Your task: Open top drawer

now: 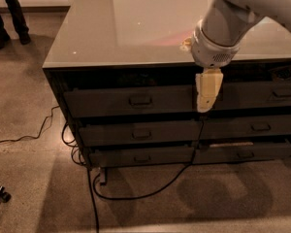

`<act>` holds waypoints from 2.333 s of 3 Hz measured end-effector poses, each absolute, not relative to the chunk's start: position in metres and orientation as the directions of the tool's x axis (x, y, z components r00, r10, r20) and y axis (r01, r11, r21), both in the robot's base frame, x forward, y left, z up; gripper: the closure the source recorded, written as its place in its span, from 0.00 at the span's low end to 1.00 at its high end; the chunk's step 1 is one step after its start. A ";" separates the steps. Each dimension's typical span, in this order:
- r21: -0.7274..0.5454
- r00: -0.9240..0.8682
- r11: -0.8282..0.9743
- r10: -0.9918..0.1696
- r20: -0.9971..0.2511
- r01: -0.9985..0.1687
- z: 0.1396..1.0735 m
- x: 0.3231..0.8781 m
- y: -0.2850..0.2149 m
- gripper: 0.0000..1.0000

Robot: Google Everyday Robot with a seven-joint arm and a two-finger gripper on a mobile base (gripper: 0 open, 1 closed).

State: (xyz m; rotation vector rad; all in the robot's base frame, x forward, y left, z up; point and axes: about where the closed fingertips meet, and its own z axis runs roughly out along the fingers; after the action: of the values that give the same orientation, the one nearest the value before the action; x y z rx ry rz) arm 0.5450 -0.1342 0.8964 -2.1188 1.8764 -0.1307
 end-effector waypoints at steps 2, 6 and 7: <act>-0.258 0.077 -0.077 -0.997 0.012 -0.963 0.869 0.577 -0.156 0.00; -0.120 0.145 -0.145 -0.989 0.004 -0.982 0.794 0.586 -0.112 0.00; -0.114 0.140 -0.138 -0.990 -0.015 -0.984 0.775 0.601 -0.105 0.00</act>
Offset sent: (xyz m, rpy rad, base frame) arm 0.0262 -0.0155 -0.0239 -0.1125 0.0243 -0.0509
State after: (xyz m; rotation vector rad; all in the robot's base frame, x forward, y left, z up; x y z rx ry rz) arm 0.6009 -0.1054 0.7747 -2.2977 1.9964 -0.0976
